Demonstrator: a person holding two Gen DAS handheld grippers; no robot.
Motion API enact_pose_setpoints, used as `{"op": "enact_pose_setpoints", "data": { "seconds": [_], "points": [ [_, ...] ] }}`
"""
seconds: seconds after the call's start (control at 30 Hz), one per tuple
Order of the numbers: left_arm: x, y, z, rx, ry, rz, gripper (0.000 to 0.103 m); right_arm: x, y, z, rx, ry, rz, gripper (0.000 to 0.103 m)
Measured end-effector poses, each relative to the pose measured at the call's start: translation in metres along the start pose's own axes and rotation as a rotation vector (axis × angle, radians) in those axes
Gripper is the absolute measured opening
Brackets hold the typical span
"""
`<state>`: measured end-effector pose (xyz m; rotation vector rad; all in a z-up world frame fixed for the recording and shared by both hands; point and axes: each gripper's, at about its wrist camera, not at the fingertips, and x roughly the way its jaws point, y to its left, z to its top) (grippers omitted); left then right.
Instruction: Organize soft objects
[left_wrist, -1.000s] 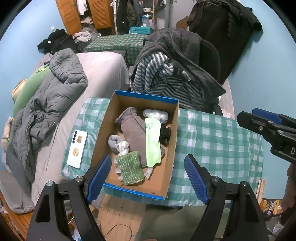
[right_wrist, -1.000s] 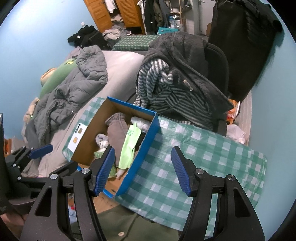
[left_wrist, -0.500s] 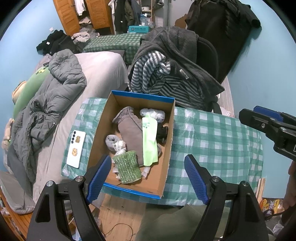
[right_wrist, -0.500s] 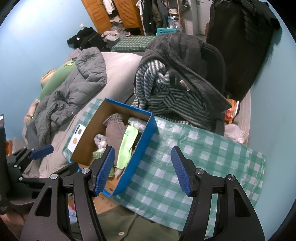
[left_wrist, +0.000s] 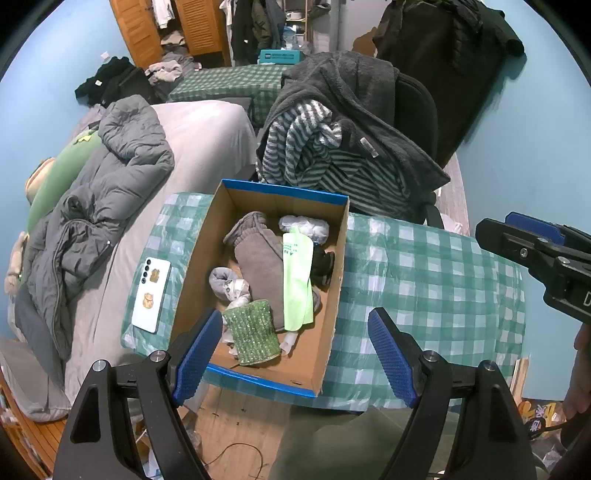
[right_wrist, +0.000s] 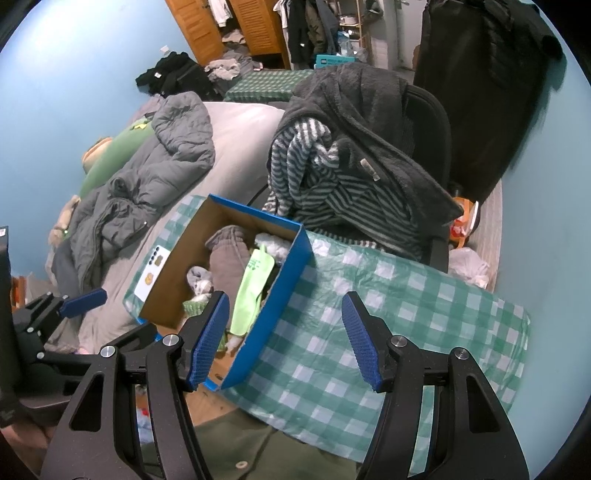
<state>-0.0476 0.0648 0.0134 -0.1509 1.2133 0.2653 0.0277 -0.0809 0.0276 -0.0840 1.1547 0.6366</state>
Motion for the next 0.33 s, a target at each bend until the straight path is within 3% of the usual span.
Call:
{"op": "enact_pose_setpoints", "data": {
  "seconds": [0.33],
  "points": [
    [-0.0039,-0.0016,0.0024,0.000,-0.011,0.013,0.082,-0.0011,0.0009,-0.0001,0.005,-0.003,-0.002,0.063]
  ]
}}
